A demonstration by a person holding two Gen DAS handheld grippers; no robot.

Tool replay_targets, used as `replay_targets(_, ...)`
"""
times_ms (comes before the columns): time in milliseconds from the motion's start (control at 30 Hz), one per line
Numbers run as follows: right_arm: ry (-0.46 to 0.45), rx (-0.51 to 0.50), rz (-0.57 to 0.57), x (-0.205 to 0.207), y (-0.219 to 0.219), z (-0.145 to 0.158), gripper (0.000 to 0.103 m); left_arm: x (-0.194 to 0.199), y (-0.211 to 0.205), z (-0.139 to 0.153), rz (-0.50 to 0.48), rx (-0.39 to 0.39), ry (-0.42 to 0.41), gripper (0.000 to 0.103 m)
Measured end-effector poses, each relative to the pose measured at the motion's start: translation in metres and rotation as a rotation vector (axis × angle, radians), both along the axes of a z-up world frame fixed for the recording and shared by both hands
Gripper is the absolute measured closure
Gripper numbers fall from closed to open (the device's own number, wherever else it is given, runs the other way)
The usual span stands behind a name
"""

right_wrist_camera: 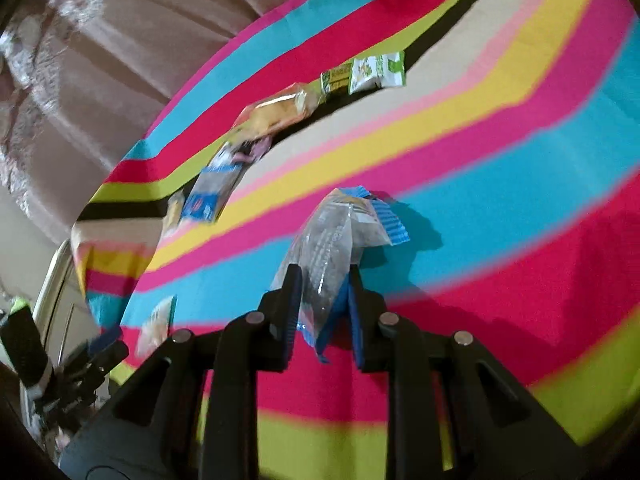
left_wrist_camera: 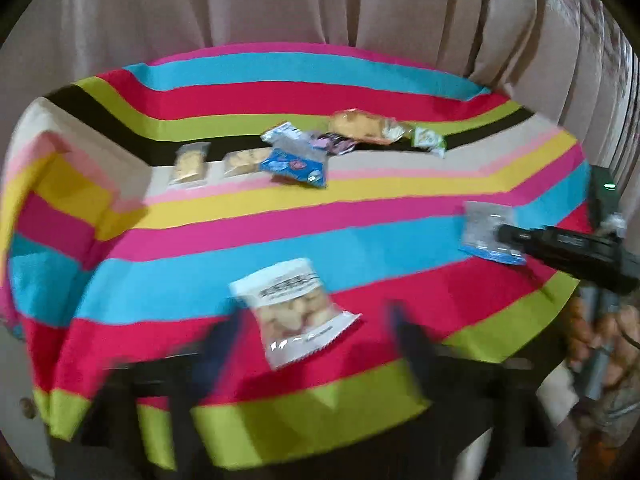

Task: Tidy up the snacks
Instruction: 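Grasp the white nut packet with the left tool while the right tool holds the candy bag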

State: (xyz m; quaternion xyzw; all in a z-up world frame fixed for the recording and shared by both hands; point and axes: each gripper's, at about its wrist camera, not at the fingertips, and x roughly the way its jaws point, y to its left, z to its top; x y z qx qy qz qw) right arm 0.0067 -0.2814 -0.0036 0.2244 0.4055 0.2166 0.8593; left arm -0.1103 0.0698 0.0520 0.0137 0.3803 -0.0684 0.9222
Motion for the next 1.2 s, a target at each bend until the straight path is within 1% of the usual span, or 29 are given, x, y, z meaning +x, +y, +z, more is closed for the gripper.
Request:
replay_targets(33,-0.002,0.001,0.003,-0.007,-0.002,0.0,0.078,-0.005,-0.001,0.0,0.007,0.03,-0.019,0.003)
replay_targets(67,-0.009,-0.004,0.008,-0.016,-0.004,0.001,0.078,-0.007,-0.003,0.0,0.002,0.045,-0.019,0.003)
replay_targets(133,-0.016,-0.021,0.012,-0.024,-0.004,0.004,0.078,-0.007,-0.004,-0.002,-0.011,0.013,0.008,0.003)
replay_targets(167,-0.018,-0.027,0.014,-0.028,-0.005,0.006,0.078,-0.005,-0.001,-0.001,0.002,-0.03,0.014,0.003)
replay_targets(233,-0.028,-0.03,0.016,-0.033,-0.005,0.009,0.078,0.007,0.006,-0.004,0.082,-0.102,0.042,0.003)
replay_targets(267,-0.035,-0.031,0.017,-0.035,-0.005,0.01,0.078,0.017,0.01,-0.007,0.118,-0.151,0.068,0.003)
replay_targets(300,-0.044,-0.034,0.019,-0.037,-0.004,0.013,0.078,0.029,0.013,-0.012,0.166,-0.162,0.106,0.003)
replay_targets(333,-0.05,-0.037,0.023,-0.039,-0.003,0.015,0.078,0.042,0.014,-0.019,0.219,-0.137,0.161,0.003)
replay_targets(367,-0.055,-0.038,0.028,-0.042,-0.002,0.018,0.078,0.052,0.015,-0.026,0.247,-0.122,0.206,0.003)
replay_targets(400,-0.061,-0.04,0.033,-0.045,-0.001,0.02,0.078,0.062,0.017,-0.034,0.267,-0.137,0.244,0.004)
replay_targets(433,-0.067,-0.043,0.036,-0.047,-0.001,0.022,0.078,0.064,0.017,-0.036,0.279,-0.126,0.228,0.005)
replay_targets(467,-0.077,-0.049,0.041,-0.051,-0.001,0.025,0.078,0.065,0.014,-0.036,0.292,-0.11,0.21,0.013)
replay_targets(500,-0.081,-0.053,0.045,-0.053,-0.001,0.026,0.078,0.063,0.012,-0.034,0.297,-0.09,0.2,0.027)
replay_targets(533,-0.087,-0.058,0.049,-0.056,-0.001,0.028,0.078,0.06,0.009,-0.032,0.287,-0.089,0.188,0.053)
replay_targets(600,-0.099,-0.062,0.058,-0.061,-0.003,0.03,0.078,0.053,0.009,-0.029,0.235,-0.166,0.196,0.054)
replay_targets(633,-0.104,-0.065,0.063,-0.063,-0.003,0.03,0.078,0.046,0.009,-0.029,0.224,-0.182,0.188,0.055)
replay_targets(700,-0.096,-0.083,0.063,-0.062,-0.001,0.029,0.079,0.036,0.01,-0.029,0.229,-0.177,0.168,0.055)
replay_targets(800,-0.037,-0.102,0.061,-0.056,0.0,0.02,0.078,0.022,0.011,-0.03,0.228,-0.19,0.146,0.055)
replay_targets(833,-0.029,-0.114,0.057,-0.055,-0.001,0.02,0.076,0.017,0.012,-0.028,0.221,-0.197,0.136,0.055)
replay_targets(867,-0.027,-0.133,0.05,-0.054,-0.003,0.021,0.062,0.016,0.011,-0.028,0.22,-0.199,0.127,0.055)
replay_targets(900,-0.03,-0.156,0.036,-0.053,-0.005,0.023,0.041,0.013,0.011,-0.026,0.219,-0.201,0.115,0.055)
replay_targets(933,-0.038,-0.167,0.022,-0.051,-0.008,0.026,0.03,0.009,0.012,-0.024,0.217,-0.203,0.105,0.055)
replay_targets(967,-0.041,-0.168,0.012,-0.05,-0.011,0.027,0.014,0.007,0.012,-0.022,0.215,-0.214,0.098,0.055)
replay_targets(1000,-0.029,-0.161,0.014,-0.047,-0.013,0.028,0.011,0.003,0.012,-0.022,0.217,-0.226,0.093,0.055)
replay_targets(1033,0.008,-0.146,0.035,-0.041,-0.012,0.025,0.011,0.0,0.012,-0.021,0.217,-0.234,0.089,0.055)
replay_targets(1100,0.05,-0.127,0.044,-0.037,-0.007,0.018,0.011,-0.002,0.009,-0.018,0.21,-0.239,0.077,0.055)
replay_targets(1167,0.061,-0.131,0.054,-0.036,0.004,0.012,0.01,-0.005,0.005,-0.014,0.207,-0.249,0.062,0.055)
replay_targets(1200,0.032,-0.166,0.045,-0.037,0.013,0.014,0.011,-0.007,0.004,-0.012,0.205,-0.258,0.054,0.055)
